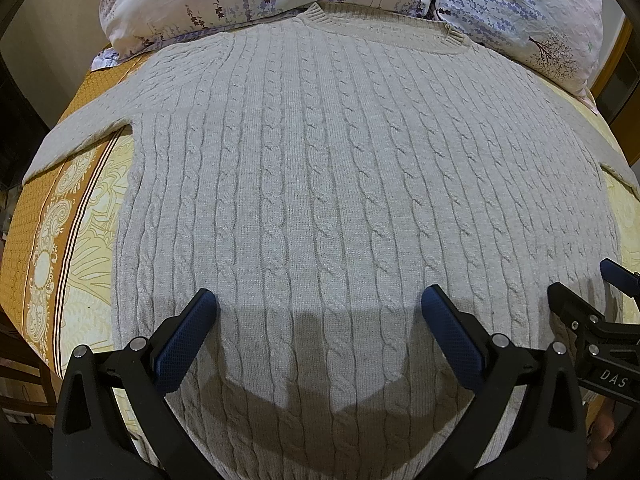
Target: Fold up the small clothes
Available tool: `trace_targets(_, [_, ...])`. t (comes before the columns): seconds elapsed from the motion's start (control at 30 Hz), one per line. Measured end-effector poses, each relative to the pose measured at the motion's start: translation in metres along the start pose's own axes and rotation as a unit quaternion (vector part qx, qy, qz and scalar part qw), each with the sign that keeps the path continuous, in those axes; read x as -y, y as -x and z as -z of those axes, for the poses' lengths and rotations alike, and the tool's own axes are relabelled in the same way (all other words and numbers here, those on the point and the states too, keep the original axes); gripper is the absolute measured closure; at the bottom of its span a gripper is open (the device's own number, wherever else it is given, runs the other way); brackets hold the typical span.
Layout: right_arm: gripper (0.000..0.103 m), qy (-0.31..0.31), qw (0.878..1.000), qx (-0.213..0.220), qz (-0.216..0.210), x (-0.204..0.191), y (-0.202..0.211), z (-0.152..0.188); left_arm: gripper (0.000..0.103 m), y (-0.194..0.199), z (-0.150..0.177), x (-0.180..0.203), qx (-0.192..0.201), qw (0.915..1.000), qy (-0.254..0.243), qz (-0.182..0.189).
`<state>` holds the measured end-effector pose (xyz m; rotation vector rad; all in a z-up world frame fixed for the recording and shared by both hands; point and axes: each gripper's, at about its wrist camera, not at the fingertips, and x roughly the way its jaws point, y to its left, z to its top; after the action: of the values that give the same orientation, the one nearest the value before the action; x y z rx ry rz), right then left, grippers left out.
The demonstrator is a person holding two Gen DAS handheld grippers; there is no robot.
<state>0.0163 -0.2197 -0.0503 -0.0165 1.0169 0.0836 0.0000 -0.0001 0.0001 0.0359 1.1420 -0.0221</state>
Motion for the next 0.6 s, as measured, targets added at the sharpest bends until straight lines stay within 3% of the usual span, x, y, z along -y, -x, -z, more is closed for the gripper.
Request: trace_targets(0.6, [0.002, 0.006, 1.000, 0.000, -0.003, -0.0007, -0.0016, -0.0008, 0.001, 0.0000, 0.0000, 0.0001, -0.001, 1.0000, -0.001, 0.000])
